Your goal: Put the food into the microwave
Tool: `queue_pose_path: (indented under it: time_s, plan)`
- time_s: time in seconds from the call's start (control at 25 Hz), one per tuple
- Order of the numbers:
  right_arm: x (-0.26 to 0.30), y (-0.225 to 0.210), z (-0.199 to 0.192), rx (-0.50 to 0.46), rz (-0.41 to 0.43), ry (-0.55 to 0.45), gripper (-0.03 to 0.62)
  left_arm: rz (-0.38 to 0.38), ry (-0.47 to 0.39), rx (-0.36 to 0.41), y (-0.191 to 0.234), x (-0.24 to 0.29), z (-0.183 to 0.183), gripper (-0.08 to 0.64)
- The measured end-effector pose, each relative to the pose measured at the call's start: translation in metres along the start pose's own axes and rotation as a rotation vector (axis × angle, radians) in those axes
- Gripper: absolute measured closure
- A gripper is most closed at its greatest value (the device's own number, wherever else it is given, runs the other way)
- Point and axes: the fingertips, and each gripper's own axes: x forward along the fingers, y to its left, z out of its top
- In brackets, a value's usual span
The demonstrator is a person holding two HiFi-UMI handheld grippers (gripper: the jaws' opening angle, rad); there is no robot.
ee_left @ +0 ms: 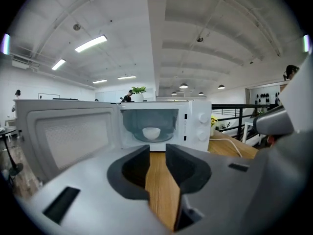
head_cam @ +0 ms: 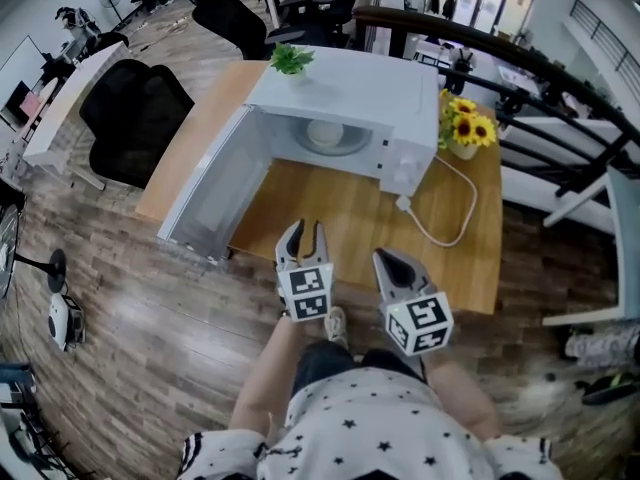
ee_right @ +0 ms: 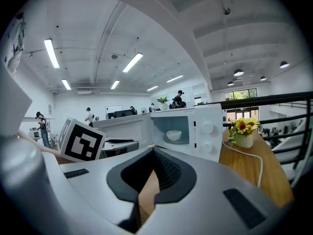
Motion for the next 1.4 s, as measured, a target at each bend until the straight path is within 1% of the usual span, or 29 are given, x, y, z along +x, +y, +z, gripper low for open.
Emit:
queue_pose_path:
  time_s: [0.16,0.4,0.6,0.76,0.92,1.16,1.4]
  plan:
    - [-0.022,0.007,-0.009,0.004,0.005,0.001,0.589,0.03,-0.01,-0.014,-0.007,-0.034,-0.005,0.507]
    - [-0.052,0.019,-0.018,0.0,0.027,-0.023,0.589,0.056,-0.024,-0.043,-0.019,-0.083,-0.014,0.549]
    - [-0.077,0.022,-0.029,0.0,0.023,-0.015,0.589,0.066,-0.029,-0.059,-0.028,-0.122,-0.022,0.552]
    - [-0.093,0.025,-0.032,-0.002,0.025,-0.033,0.589,0.064,-0.023,-0.073,-0.034,-0.149,-0.033,0.552]
    - [-0.108,0.028,-0.036,-0.011,0.029,-0.038,0.589,0.061,-0.02,-0.072,-0.04,-0.173,-0.042,0.552]
    - [-0.126,0.033,-0.042,-0.007,0.023,-0.046,0.589,0.043,-0.016,-0.078,-0.048,-0.198,-0.05,0.552]
    - [-0.137,0.033,-0.049,-0.006,0.015,-0.049,0.589,0.009,-0.032,-0.064,-0.06,-0.213,-0.054,0.552]
